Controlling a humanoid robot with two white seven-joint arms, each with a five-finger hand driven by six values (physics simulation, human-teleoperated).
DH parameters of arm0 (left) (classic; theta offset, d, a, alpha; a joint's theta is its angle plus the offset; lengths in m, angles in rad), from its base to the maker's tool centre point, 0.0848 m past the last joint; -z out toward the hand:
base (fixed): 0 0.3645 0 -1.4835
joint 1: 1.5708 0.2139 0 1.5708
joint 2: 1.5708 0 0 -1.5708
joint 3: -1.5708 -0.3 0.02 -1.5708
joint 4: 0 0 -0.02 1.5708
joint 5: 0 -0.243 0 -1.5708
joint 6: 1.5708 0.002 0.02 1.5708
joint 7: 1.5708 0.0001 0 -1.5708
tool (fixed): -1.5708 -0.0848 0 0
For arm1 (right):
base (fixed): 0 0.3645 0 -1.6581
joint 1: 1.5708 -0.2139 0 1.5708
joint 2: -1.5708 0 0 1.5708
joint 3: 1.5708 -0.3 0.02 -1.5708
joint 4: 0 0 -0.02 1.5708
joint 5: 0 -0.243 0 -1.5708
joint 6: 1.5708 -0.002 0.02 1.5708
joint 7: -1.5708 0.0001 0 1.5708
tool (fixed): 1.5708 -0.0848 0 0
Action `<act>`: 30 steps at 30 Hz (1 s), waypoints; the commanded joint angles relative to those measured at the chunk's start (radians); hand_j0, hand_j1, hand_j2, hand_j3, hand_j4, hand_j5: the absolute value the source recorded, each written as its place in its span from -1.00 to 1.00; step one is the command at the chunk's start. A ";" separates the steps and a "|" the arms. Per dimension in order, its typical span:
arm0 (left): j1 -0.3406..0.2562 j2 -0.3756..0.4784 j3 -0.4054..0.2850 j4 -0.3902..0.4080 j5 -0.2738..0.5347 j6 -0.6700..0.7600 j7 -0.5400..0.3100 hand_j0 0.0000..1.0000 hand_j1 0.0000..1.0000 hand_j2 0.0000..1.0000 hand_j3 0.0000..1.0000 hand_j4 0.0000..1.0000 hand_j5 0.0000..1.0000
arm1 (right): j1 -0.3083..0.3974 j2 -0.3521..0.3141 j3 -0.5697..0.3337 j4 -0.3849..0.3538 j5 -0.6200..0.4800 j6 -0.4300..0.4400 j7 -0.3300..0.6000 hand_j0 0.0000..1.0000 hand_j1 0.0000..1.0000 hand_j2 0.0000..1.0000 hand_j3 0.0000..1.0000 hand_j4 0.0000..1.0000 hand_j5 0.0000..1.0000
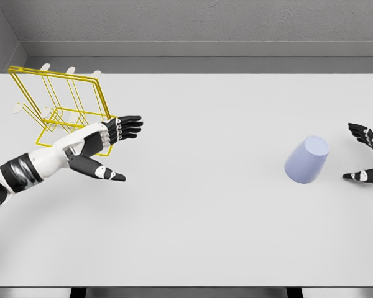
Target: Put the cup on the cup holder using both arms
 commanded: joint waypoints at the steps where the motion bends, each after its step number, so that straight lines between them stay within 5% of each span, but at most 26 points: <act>1: 0.000 0.003 0.000 0.000 0.006 0.000 0.000 1.00 1.00 1.00 1.00 1.00 1.00 | 0.000 -0.007 0.007 -0.013 -0.004 -0.001 -0.024 1.00 1.00 1.00 1.00 1.00 1.00; 16: -0.002 -0.009 0.000 0.004 0.003 0.002 0.000 1.00 1.00 1.00 1.00 1.00 1.00 | 0.006 -0.009 0.025 -0.120 -0.001 -0.001 -0.025 1.00 1.00 1.00 1.00 1.00 1.00; 30: -0.003 -0.024 -0.007 -0.002 0.000 0.002 0.000 1.00 1.00 1.00 1.00 1.00 1.00 | -0.003 0.023 0.016 -0.136 -0.001 -0.001 -0.024 0.99 0.99 0.99 0.99 0.99 0.99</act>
